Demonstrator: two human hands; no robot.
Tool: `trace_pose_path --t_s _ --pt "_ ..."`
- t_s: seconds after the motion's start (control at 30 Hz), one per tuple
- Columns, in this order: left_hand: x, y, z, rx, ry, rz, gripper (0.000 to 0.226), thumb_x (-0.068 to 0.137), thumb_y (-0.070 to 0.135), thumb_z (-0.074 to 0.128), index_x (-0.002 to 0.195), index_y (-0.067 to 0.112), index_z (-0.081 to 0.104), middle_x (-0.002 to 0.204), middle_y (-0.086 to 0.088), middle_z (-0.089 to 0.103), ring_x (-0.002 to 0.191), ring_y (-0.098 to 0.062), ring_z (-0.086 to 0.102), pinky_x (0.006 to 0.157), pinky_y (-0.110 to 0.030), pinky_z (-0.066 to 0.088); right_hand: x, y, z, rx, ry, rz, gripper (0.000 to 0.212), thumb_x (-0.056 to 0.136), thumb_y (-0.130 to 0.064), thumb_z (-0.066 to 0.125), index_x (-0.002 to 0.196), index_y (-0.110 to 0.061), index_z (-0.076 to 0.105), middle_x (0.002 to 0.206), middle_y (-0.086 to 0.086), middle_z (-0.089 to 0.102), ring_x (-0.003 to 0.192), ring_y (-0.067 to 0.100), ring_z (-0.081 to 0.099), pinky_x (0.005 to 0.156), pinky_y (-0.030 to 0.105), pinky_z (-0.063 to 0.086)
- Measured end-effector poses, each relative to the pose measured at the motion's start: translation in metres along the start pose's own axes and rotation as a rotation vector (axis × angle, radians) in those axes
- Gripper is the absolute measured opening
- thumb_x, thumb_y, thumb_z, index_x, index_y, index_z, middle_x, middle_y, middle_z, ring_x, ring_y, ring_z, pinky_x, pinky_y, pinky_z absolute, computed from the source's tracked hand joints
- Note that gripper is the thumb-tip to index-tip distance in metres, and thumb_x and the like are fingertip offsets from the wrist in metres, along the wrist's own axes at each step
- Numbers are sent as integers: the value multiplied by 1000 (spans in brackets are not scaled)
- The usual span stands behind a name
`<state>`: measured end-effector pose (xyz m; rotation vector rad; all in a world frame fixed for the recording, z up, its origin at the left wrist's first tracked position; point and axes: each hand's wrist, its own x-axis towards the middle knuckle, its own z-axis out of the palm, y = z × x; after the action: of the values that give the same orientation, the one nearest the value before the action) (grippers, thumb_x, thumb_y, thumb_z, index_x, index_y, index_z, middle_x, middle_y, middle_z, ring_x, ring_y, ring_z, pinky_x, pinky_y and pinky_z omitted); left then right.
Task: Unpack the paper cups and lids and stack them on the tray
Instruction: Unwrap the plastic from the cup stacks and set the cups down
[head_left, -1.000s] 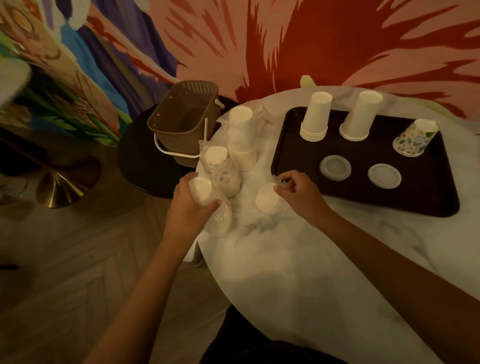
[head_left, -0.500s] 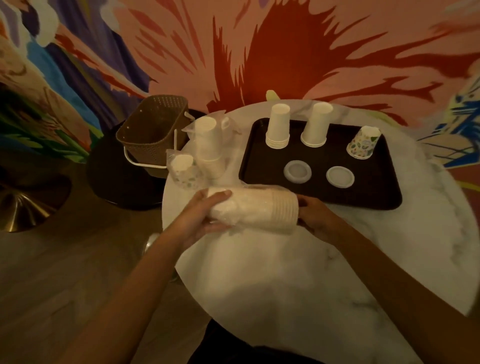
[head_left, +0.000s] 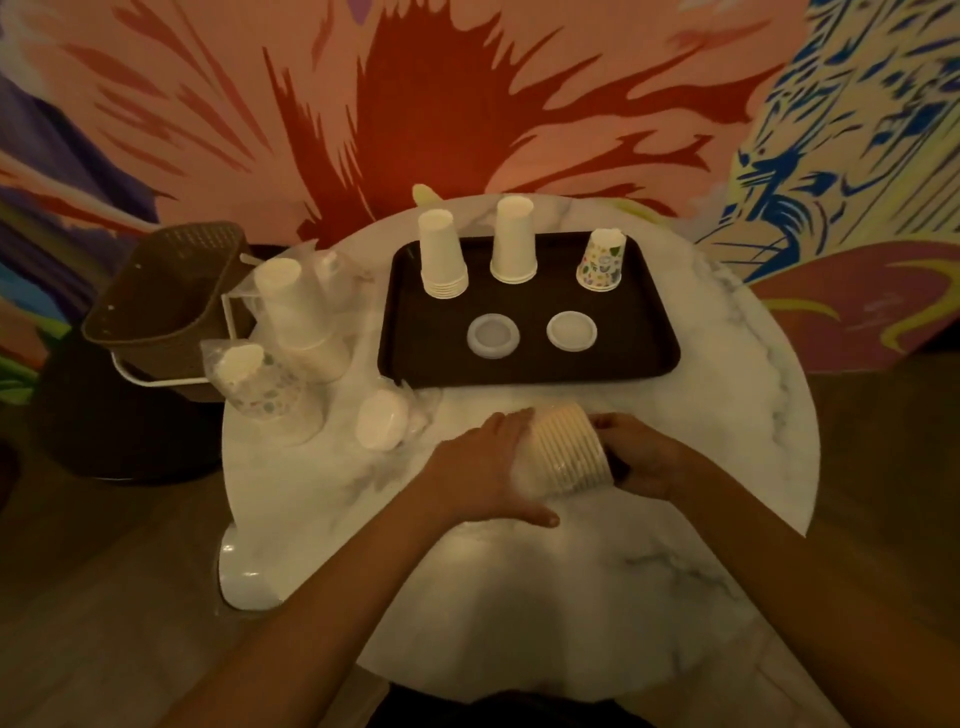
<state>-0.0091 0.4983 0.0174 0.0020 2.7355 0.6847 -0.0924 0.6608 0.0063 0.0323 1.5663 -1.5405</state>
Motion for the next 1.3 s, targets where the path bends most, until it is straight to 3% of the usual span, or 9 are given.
trace_pose_path --t_s 0.1,0.3,0.57,0.67,0.83,0.93,1.03,1.17,1.3 --pt "11 6 10 47 90 23 111 65 46 76 145 33 0 143 -2 35 121 -20 48 94 -37 48 1 -1 4 0 11 3 23 94 -5 39 96 -14 60 88 9 63 77 18 63 68 31 53" --pt "7 0 14 58 167 116 101 69 44 73 145 34 7 143 2 32 120 -17 46 92 -32 49 5 -9 16 -169 -32 69 26 94 -8 44 118 -5 55 90 5 61 82 18 61 71 28 52" --pt "1 -25 -4 -204 211 62 107 62 37 80 143 38 11 137 1 38 123 -16 42 95 -40 48 4 -53 9 -208 87 -186 23 83 9 52 77 -9 65 71 5 61 63 13 50 51 15 43" --pt "-2 -33 -14 -156 194 29 107 61 41 80 142 41 11 135 3 37 121 -16 42 96 -36 46 -3 -69 -14 -266 227 -297 24 79 11 58 72 -11 66 63 2 63 56 12 48 47 11 44" --pt "1 -34 -29 -9 168 19 105 64 49 76 144 42 7 126 4 39 112 -14 46 92 -32 45 -12 -85 -25 -495 280 -399 23 81 6 61 76 -16 61 74 4 60 55 12 48 49 11 44" --pt "3 -31 -38 -102 198 29 104 64 45 78 143 41 10 129 5 39 113 -14 46 89 -31 45 -13 -93 -19 -69 240 -460 19 83 7 55 82 -12 57 75 5 58 52 7 54 51 15 45" --pt "5 -28 -49 -283 228 49 104 64 36 81 143 40 12 141 6 34 124 -12 38 96 -31 41 -11 -91 -17 294 173 -462 16 89 0 48 89 -12 58 83 3 62 70 9 62 62 19 51" --pt "10 -20 -60 -347 173 104 103 67 26 80 143 36 12 142 6 33 118 -3 32 93 -21 35 -8 -77 -2 26 25 -350 22 91 -2 46 100 -14 62 94 1 66 87 15 64 73 25 55" --pt "17 -12 -62 -364 162 124 101 67 23 80 144 32 14 141 5 35 120 -5 35 99 -25 38 -4 -75 14 -351 141 -281 29 92 -1 44 119 9 51 90 13 62 74 9 54 55 7 47"
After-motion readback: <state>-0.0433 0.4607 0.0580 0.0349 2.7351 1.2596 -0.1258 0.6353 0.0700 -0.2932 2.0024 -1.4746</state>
